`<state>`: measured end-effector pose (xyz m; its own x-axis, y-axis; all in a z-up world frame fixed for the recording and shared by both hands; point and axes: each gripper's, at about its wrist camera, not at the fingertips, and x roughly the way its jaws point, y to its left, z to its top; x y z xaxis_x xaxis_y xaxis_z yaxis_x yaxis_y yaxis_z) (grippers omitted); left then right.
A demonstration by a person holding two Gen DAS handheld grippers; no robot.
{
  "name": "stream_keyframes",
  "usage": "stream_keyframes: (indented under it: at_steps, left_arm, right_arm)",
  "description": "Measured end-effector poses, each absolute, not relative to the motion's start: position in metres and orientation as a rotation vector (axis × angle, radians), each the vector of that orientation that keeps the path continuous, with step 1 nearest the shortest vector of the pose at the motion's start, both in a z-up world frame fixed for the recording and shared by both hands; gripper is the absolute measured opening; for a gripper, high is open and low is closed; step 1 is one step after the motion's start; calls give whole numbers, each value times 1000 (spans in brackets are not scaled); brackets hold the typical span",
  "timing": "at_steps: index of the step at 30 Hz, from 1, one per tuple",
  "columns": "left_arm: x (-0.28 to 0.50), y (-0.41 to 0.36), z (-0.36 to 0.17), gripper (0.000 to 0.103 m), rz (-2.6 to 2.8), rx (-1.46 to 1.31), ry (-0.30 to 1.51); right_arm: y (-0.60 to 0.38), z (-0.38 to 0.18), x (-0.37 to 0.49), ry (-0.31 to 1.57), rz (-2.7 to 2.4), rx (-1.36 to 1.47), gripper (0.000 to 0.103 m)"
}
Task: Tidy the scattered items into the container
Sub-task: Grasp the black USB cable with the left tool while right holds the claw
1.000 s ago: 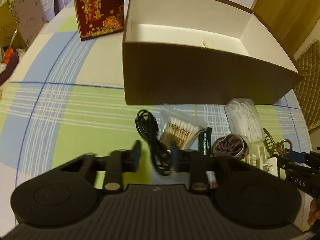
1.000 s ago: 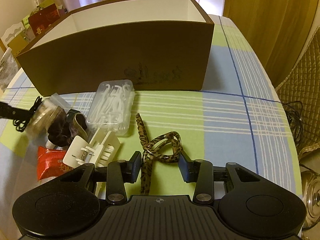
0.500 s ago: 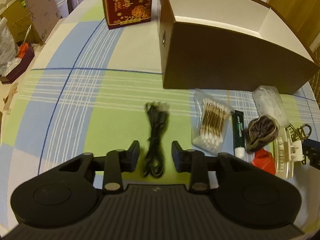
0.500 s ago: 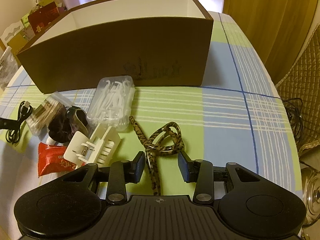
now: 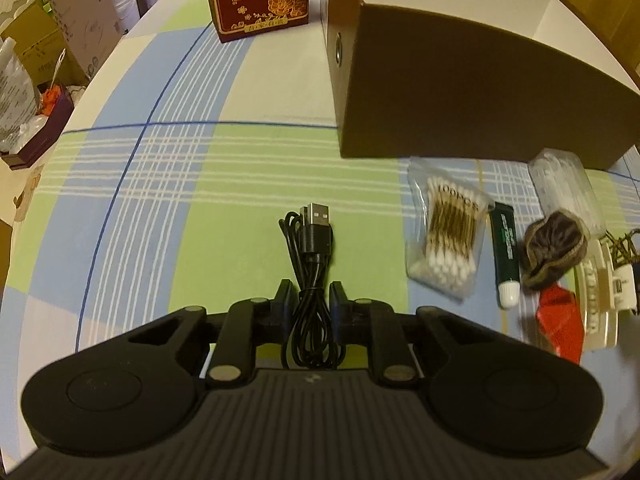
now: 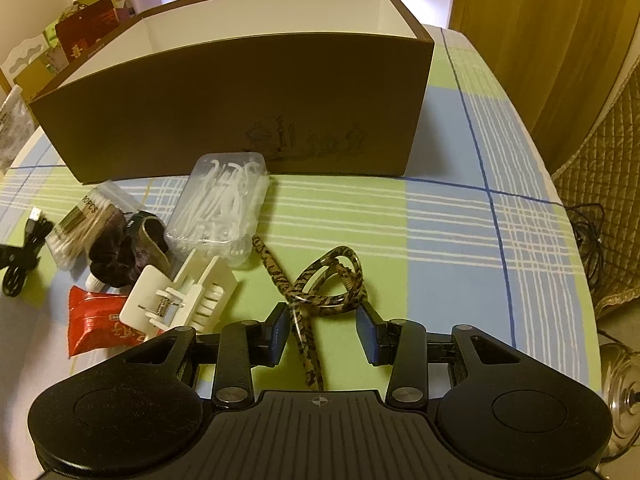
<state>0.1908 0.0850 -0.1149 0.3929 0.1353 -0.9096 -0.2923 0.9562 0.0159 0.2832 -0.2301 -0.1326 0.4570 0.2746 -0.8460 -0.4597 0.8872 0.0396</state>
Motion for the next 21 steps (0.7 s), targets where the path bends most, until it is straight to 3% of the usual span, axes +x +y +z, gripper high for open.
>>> stream_keyframes:
  at_steps: [3, 5, 6, 8, 11, 13, 16, 21]
  left_arm:
    - [185, 81, -113, 14, 271, -162, 1146]
    - [184, 79, -113, 14, 277, -165, 1148]
    - [183, 79, -113, 15, 281, -166, 1147]
    - [182, 78, -113, 15, 287, -166, 1144]
    - [181, 76, -115, 16, 293, -163, 1138]
    - [180, 75, -116, 16, 295, -162, 1134]
    - [179, 74, -117, 15, 295, -159, 1127]
    - [177, 70, -115, 14, 288, -150, 1127]
  right_arm:
    - [-230, -132, 284, 991, 462, -213, 44]
    - [-230, -131, 284, 981, 471, -225, 67]
    - [-230, -129, 283, 956, 465, -229, 93]
    - [-229, -125, 282, 905, 481, -242, 95]
    - [-224, -126, 285, 892, 493, -279, 94]
    - [-222, -128, 287, 901, 515, -295, 61]
    - [-223, -133, 287, 922, 525, -314, 47]
    - [-231, -132, 279, 934, 525, -315, 43]
